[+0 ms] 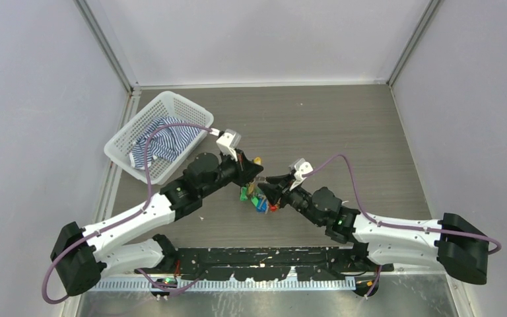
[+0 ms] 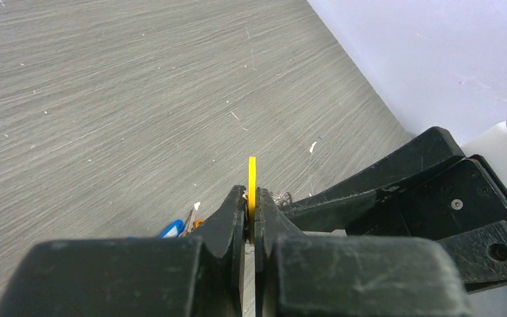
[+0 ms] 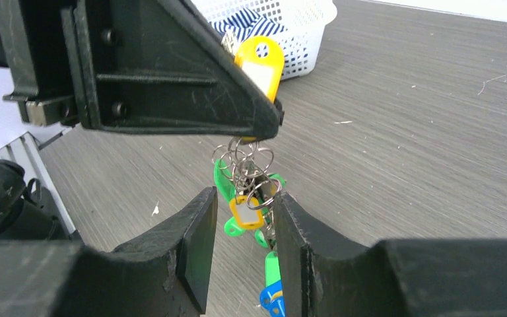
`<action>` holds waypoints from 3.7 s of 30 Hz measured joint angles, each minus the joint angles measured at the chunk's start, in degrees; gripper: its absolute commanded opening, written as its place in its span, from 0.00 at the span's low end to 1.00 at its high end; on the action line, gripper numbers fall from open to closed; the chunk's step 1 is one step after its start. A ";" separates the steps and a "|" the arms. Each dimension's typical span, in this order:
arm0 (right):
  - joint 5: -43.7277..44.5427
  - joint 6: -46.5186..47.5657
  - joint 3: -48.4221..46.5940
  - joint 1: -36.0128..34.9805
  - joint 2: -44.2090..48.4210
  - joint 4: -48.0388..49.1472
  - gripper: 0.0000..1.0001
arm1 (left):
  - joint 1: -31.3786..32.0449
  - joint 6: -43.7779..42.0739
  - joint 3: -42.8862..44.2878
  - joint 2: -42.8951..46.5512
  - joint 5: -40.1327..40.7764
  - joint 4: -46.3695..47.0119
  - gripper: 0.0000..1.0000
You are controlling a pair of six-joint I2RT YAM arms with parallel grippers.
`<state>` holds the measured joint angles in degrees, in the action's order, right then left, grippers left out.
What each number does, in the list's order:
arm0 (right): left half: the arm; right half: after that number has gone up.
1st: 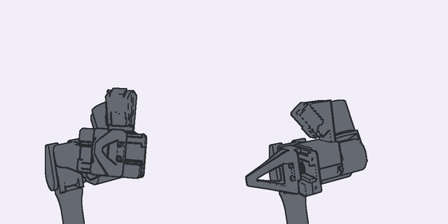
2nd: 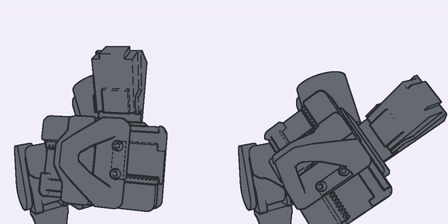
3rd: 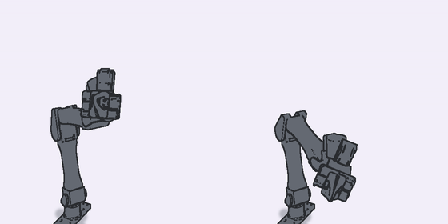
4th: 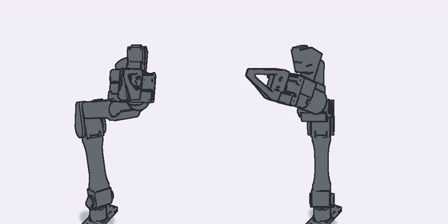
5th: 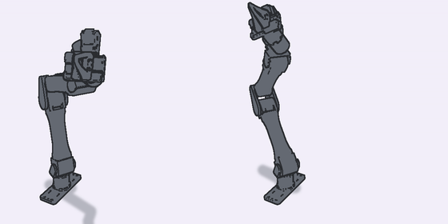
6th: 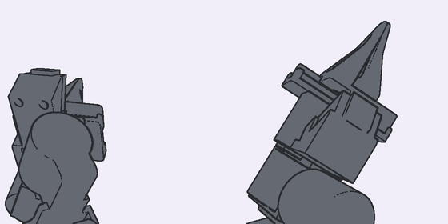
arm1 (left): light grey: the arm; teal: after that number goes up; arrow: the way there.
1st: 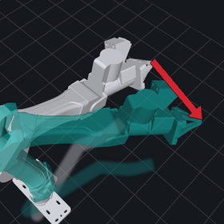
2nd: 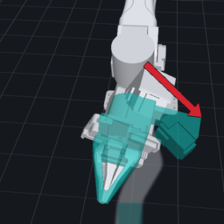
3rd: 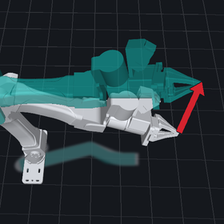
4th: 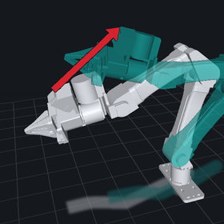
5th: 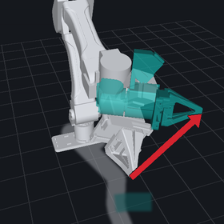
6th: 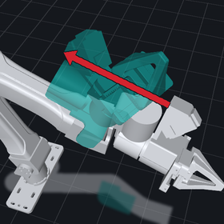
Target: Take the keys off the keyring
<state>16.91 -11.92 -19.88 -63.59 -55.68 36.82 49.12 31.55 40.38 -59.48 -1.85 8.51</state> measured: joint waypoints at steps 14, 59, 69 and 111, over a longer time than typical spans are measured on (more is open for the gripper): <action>2.93 6.27 2.03 -0.07 8.81 -1.64 0.44 | 2.62 -0.46 0.24 0.90 4.24 -0.81 0.01; 6.19 10.67 1.70 -1.57 -5.14 10.38 0.01 | 11.17 4.04 6.43 -3.30 21.40 -7.56 0.01; 5.88 10.82 2.01 -1.57 -3.56 9.42 0.01 | 11.63 6.51 6.43 -3.21 26.10 -8.28 0.01; 4.57 14.84 1.99 -1.60 0.94 0.76 0.01 | 9.55 19.32 6.43 -7.41 26.86 -10.86 0.00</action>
<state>21.47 2.92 -17.89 -65.19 -54.74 37.58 58.67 50.87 46.81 -66.89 25.02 -2.35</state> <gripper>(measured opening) 0.028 0.037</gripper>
